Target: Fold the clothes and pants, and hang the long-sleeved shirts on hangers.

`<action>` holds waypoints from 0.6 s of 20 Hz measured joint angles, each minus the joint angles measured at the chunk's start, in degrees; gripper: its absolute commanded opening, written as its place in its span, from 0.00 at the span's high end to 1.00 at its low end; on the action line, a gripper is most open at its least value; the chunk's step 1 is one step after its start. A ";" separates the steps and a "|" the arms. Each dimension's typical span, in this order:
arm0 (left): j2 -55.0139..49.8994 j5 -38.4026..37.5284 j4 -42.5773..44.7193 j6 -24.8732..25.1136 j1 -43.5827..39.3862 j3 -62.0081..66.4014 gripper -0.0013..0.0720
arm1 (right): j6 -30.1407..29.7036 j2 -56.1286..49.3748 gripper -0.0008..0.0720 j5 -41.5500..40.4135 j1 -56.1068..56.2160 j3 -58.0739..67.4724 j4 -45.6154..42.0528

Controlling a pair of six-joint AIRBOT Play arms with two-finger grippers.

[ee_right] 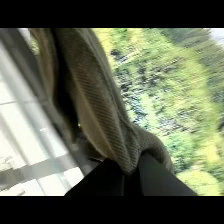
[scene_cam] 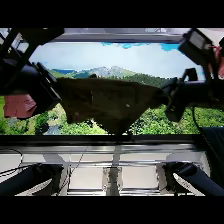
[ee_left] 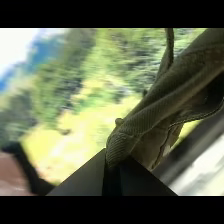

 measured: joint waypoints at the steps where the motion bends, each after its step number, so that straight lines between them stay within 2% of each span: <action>1: 0.55 -0.85 -1.86 -2.82 0.00 0.02 0.91 | 0.85 0.46 0.97 2.01 0.00 0.94 1.36; 4: 2.01 -2.14 -6.75 -10.36 0.07 0.02 0.91 | 3.50 1.03 0.97 5.84 -0.02 3.89 4.46; 6: 2.25 -2.43 -8.13 -13.25 0.48 0.02 0.91 | 4.96 0.81 0.97 7.45 -0.02 5.22 5.51; 9: 0.46 -2.40 -8.39 -15.54 3.13 -0.02 0.91 | 6.03 -1.42 0.97 9.03 -0.02 6.12 4.68; 12: -3.41 -2.34 -8.55 -14.91 7.39 -0.66 0.91 | 5.35 -6.64 0.97 9.60 -0.07 6.45 1.70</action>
